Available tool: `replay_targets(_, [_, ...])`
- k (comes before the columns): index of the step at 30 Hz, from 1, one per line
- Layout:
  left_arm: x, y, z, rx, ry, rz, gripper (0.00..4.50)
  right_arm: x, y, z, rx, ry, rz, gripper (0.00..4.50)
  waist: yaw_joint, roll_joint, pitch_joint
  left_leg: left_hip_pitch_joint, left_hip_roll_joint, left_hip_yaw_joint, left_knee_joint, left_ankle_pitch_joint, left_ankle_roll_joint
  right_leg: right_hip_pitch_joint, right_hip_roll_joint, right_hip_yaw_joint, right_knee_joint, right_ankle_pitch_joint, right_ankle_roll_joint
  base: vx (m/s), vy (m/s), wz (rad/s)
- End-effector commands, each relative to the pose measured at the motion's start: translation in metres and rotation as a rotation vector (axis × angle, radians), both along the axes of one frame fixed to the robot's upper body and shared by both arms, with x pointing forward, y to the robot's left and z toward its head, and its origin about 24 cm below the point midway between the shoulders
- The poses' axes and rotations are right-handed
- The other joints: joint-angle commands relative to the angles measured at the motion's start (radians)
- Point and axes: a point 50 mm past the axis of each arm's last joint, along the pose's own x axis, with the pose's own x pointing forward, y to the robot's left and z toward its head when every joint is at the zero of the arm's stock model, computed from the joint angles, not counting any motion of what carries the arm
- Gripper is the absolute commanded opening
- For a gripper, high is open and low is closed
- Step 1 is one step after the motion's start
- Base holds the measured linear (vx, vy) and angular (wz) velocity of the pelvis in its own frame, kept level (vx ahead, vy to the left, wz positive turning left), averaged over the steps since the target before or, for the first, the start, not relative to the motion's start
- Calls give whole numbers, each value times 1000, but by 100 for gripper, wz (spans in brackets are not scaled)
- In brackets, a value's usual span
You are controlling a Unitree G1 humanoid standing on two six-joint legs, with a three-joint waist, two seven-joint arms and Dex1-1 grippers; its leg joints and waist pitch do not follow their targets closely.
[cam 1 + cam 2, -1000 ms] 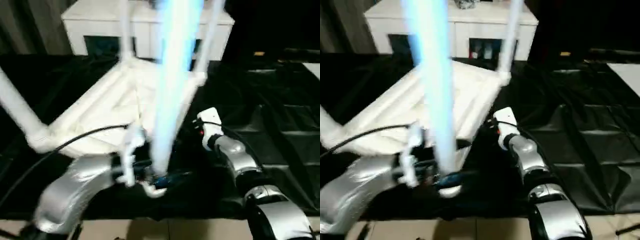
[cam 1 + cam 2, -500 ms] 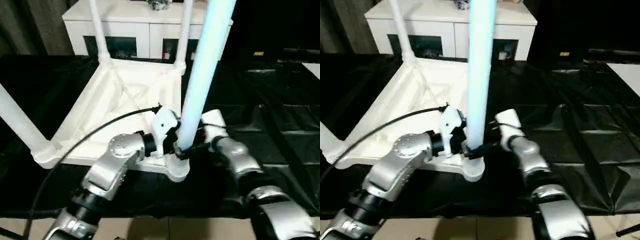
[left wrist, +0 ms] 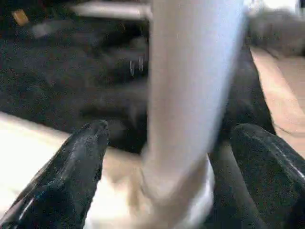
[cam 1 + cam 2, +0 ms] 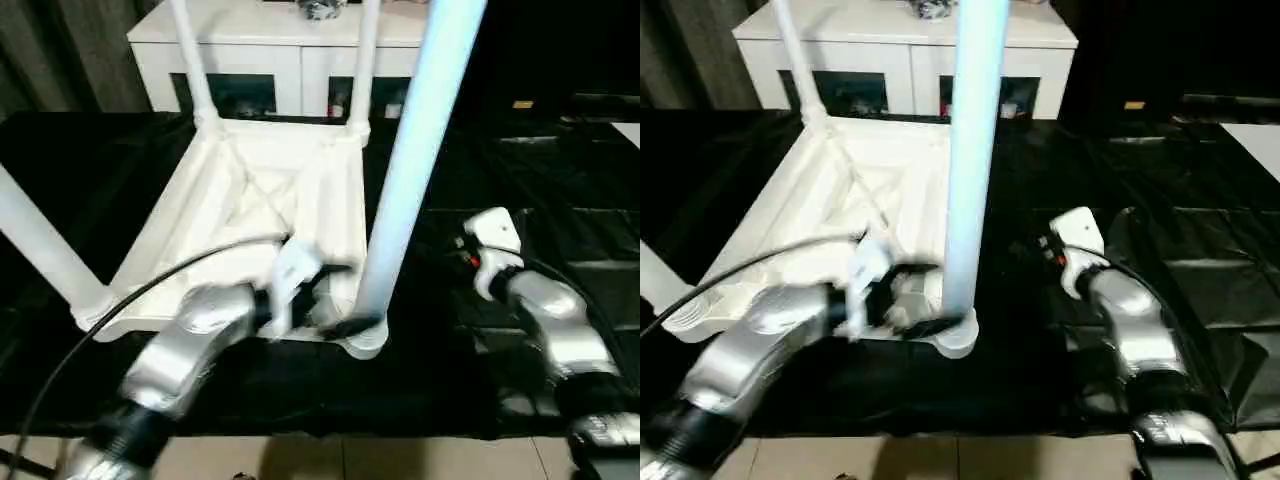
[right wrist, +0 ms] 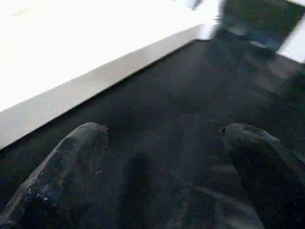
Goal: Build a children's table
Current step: Rotate table base
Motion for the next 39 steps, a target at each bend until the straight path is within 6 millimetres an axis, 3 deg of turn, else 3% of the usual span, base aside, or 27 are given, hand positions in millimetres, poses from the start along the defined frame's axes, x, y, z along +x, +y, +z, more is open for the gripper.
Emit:
replay_targets(1, [4, 8, 2, 46, -32, -7, 449, -7, 5, 4, -32, 18, 100, 436, -3, 12, -63, 15, 40, -14, -76, -180, 28, 47, -67, 46, -81, -15, -248, 0, 0, 0])
replay_targets(3, [11, 19, -5, 135, -56, 7, 449, -16, 5, 5, -66, 49, 176, 436, -1, 10, -60, 16, 37, -13, -77, -191, 35, 48, -66, 47, -86, -23, -236, 0, 0, 0])
replay_targets(4, [20, 27, -9, 210, -87, 32, 421, -27, 7, 5, -105, 93, 268, 450, 3, 14, -61, 18, 36, -14, -76, -185, 43, 49, -66, 48, -90, -28, -222, 0, 0, 0])
replay_targets(5, [20, 27, -9, 210, -87, 32, 421, -27, 7, 5, -105, 93, 268, 450, 2, 12, -59, 16, 36, -15, -77, -183, 45, 50, -68, 49, -89, -26, -220, 0, 0, 0])
replay_targets(6, [24, 30, -11, 248, -100, 36, 414, -35, 7, 4, -133, 132, 318, 450, 1, 15, -61, 9, 36, -18, -77, -164, 45, 55, -72, 48, -87, -20, -221, 0, 0, 0])
replay_targets(9, [26, 30, -14, 269, -70, -7, 409, -47, 10, 4, -151, 191, 401, 450, 4, 22, -64, 11, 39, -18, -75, -151, 51, 54, -76, 49, -84, 2, -232, 0, 0, 0])
replay_targets(10, [27, 29, -13, 262, -58, -14, 378, -49, 10, 5, -151, 204, 416, 450, 4, 20, -64, 10, 40, -17, -74, -148, 54, 53, -76, 49, -84, 7, -236, 0, 0, 0])
replay_targets(11, [26, 30, -14, 267, -34, -35, 378, -51, 11, 6, -147, 213, 428, 450, 4, 21, -65, 10, 41, -18, -74, -148, 55, 54, -78, 49, -82, 12, -245, 0, 0, 0])
replay_targets(15, [29, 35, -17, 297, 5, -96, 363, -53, 12, 14, -148, 223, 447, 450, -2, 24, -62, 11, 39, -17, -75, -167, 54, 52, -77, 49, -88, -37, -249, 0, 0, 0])
replay_targets(16, [29, 36, -15, 290, 19, -108, 332, -53, 12, 16, -144, 225, 452, 450, -3, 26, -63, 11, 40, -18, -75, -166, 53, 52, -78, 49, -88, -38, -250, 0, 0, 0])
replay_targets(20, [31, 39, -11, 292, 17, -121, 327, -54, 12, 20, -154, 242, 470, 450, -5, 30, -65, 10, 41, -18, -73, -154, 55, 53, -78, 49, -85, -12, -263, 0, 0, 0])
replay_targets(23, [35, 44, -12, 328, 6, -113, 288, -56, 11, 21, -167, 260, 481, 450, -3, 31, -65, 11, 40, -17, -72, -155, 59, 52, -78, 49, -86, -13, -263, 0, 0, 0])
replay_targets(25, [35, 46, -14, 345, 19, -119, 289, -57, 12, 22, -171, 271, 492, 450, -2, 29, -65, 11, 40, -18, -73, -151, 58, 53, -77, 48, -87, -13, -259, 0, 0, 0])
replay_targets(28, [37, 49, -15, 364, 30, -126, 243, -59, 12, 23, -175, 281, 497, 450, -1, 36, -67, 12, 41, -19, -71, -143, 58, 53, -79, 48, -84, 9, -261, 0, 0, 0])
replay_targets(29, [36, 49, -16, 368, 40, -135, 242, -59, 12, 23, -178, 283, 494, 450, -1, 33, -67, 12, 42, -18, -71, -142, 57, 53, -79, 49, -84, 14, -264, 0, 0, 0])
replay_targets(32, [35, 49, -17, 380, 61, -155, 205, -60, 12, 22, -188, 289, 492, 450, 0, 35, -66, 11, 42, -18, -73, -151, 53, 53, -80, 49, -85, -2, -268, 0, 0, 0])
replay_targets(36, [36, 48, -19, 387, 60, -161, 187, -60, 12, 23, -189, 291, 488, 450, -1, 39, -66, 12, 42, -19, -72, -160, 49, 54, -79, 48, -86, -8, -267, 0, 0, 0])
replay_targets(37, [37, 47, -20, 392, 50, -157, 160, -60, 11, 23, -191, 289, 480, 450, -1, 38, -66, 11, 41, -19, -72, -159, 49, 55, -80, 49, -87, -9, -266, 0, 0, 0])
replay_targets(38, [37, 47, -20, 395, 48, -157, 155, -59, 11, 23, -193, 288, 478, 450, 0, 44, -67, 12, 42, -20, -72, -154, 48, 54, -80, 49, -84, -2, -267, 0, 0, 0])
replay_targets(39, [38, 46, -20, 398, 46, -155, 155, -59, 11, 24, -194, 288, 477, 450, -2, 42, -67, 11, 41, -19, -71, -152, 49, 54, -79, 48, -86, 2, -267, 0, 0, 0])
